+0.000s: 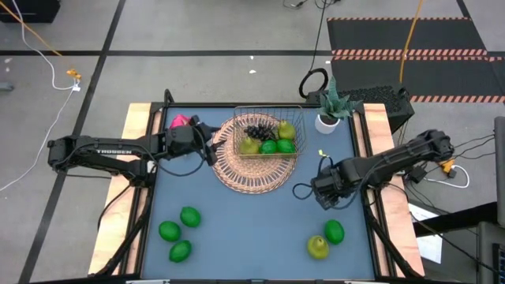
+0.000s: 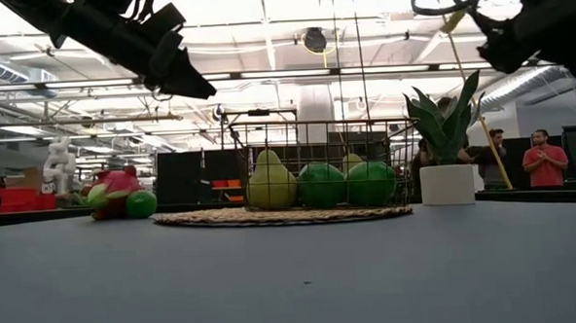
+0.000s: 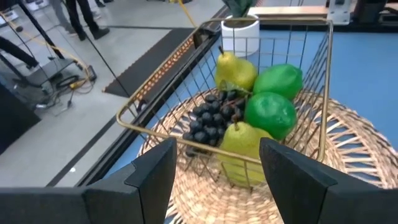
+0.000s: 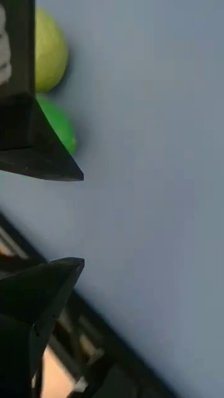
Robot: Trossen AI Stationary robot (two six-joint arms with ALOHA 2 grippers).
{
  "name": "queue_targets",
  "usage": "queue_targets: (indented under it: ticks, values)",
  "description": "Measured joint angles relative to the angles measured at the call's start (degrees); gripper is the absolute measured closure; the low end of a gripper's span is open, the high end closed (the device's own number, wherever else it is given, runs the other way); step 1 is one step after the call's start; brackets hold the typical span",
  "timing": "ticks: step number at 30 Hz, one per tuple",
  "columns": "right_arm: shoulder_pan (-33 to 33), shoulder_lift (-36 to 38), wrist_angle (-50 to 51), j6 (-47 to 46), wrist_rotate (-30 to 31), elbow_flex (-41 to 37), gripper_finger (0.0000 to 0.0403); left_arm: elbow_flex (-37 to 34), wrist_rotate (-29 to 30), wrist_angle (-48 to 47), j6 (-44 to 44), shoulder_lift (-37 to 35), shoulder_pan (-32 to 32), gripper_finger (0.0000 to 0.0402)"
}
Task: Build produce basket
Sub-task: Put the green lime into the wire basket
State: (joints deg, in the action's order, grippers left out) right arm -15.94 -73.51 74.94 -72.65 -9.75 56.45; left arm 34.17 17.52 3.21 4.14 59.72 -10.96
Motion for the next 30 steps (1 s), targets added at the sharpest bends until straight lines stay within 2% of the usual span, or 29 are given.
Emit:
queue_targets:
  ticks: [9,16,30]
  values:
    - [-0.52,4.91,1.72,-5.74,-5.87,0.0,0.0195,0.01,-0.07,0.37,1.45,0.0,0.0,0.017]
    - [-5.5,5.85,1.15,-11.96,-8.2,0.0,0.0195,0.01,-0.07,-0.44,2.19,0.02,0.0,0.017]
    - [-17.85,5.85,-6.01,-28.31,-5.32,0.0,0.0195,0.01,-0.06,-0.97,2.14,0.02,0.0,0.017]
